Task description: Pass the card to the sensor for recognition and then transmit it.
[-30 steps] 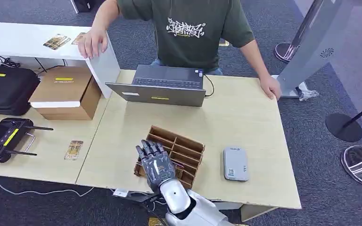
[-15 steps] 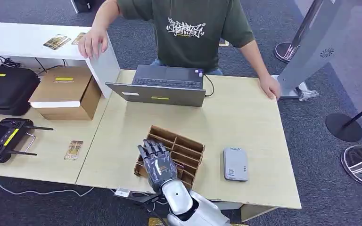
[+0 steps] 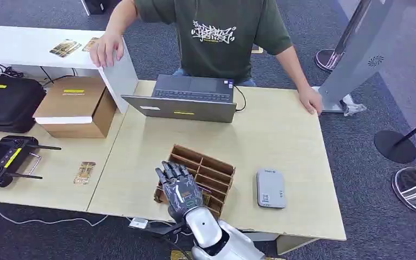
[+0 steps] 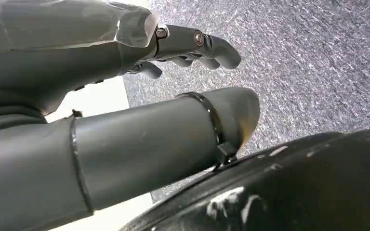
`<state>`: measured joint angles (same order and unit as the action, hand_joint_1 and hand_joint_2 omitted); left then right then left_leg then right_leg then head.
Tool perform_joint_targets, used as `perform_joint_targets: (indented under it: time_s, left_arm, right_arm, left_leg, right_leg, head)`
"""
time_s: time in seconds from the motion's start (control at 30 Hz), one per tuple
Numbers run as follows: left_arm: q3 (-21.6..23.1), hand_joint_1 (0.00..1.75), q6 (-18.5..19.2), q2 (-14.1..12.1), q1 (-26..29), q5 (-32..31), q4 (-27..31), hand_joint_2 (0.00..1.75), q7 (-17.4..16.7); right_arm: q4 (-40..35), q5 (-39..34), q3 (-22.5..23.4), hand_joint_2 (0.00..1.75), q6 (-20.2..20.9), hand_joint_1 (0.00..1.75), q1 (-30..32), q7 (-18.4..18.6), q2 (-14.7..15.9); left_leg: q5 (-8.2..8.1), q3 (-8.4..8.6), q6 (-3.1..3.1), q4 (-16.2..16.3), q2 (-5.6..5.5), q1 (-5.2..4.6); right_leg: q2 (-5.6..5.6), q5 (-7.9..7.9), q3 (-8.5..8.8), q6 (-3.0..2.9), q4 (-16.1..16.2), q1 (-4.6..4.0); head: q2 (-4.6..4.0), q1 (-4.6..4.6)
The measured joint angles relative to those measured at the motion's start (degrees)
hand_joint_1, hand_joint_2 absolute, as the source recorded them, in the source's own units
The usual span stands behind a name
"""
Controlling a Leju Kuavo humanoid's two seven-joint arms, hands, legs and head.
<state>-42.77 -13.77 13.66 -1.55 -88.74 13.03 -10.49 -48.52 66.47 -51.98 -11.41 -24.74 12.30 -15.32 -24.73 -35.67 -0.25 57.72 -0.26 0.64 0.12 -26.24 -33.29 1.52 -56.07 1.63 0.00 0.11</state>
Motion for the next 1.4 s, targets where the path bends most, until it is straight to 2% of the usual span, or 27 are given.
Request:
perform_joint_targets:
  time_s: [0.07,0.13,0.17,0.23,0.27,1.13,1.4]
  left_arm:
    - [0.0,0.00,0.0,0.0,0.0,0.1,0.0,0.00,0.2]
    - [0.0,0.00,-0.1,0.0,0.0,0.1,0.0,0.00,0.3]
    - [0.0,0.00,-0.2,0.0,0.0,0.1,0.0,0.00,0.3]
    - [0.0,0.00,-0.2,0.0,0.0,0.2,0.0,0.00,0.3]
    - [0.0,0.00,-0.2,0.0,0.0,0.2,0.0,0.00,0.3]
    - [-0.2,0.00,0.0,0.0,0.0,0.5,0.0,0.00,0.5]
    - [-0.2,0.00,0.0,0.0,0.0,0.3,0.0,0.00,0.7]
  right_arm:
    - [0.1,-0.5,-0.1,1.75,0.0,0.58,0.0,-0.5,-0.1]
    - [0.2,-0.7,-0.2,1.75,0.0,0.99,0.0,-0.5,-0.2]
    - [0.2,-0.8,-0.3,1.75,0.0,0.99,0.0,-0.6,-0.3]
    - [0.3,-0.9,-0.5,1.75,0.0,1.69,0.0,-0.7,-0.3]
    - [0.3,-1.0,-0.6,1.75,0.0,1.75,0.0,-0.7,-0.3]
    - [1.4,-2.4,-1.5,1.75,-0.5,1.75,-1.0,-1.2,-0.8]
    - [-1.2,-1.6,-1.2,1.75,-3.7,1.75,-0.8,0.1,-0.5]
  left_leg:
    - [0.00,0.00,0.00,0.0,0.00,0.00]
    - [0.00,0.00,0.00,0.0,0.00,0.00]
    - [0.00,0.00,0.00,0.0,0.00,0.00]
    - [0.00,0.00,0.00,0.0,0.00,0.00]
    - [0.00,0.00,0.00,0.0,0.00,0.00]
    - [0.00,0.01,0.00,0.0,-0.01,0.00]
    - [0.00,0.02,0.00,0.0,0.00,0.00]
  right_leg:
    - [0.00,0.00,0.00,0.00,0.0,0.00]
    - [-0.01,0.00,0.01,0.00,0.0,0.00]
    - [-0.01,0.00,0.01,0.00,0.0,0.00]
    - [-0.01,0.00,0.01,0.00,0.0,0.00]
    - [-0.01,0.00,0.01,0.00,0.0,0.00]
    - [-0.01,0.00,0.02,0.00,0.0,0.00]
    - [-0.01,0.00,0.00,0.00,0.0,0.00]
  head:
    - [0.00,0.00]
    - [0.00,0.00]
    - [0.00,0.00]
    - [0.00,0.00]
    - [0.00,0.00]
    - [0.00,0.00]
    - [0.00,0.00]
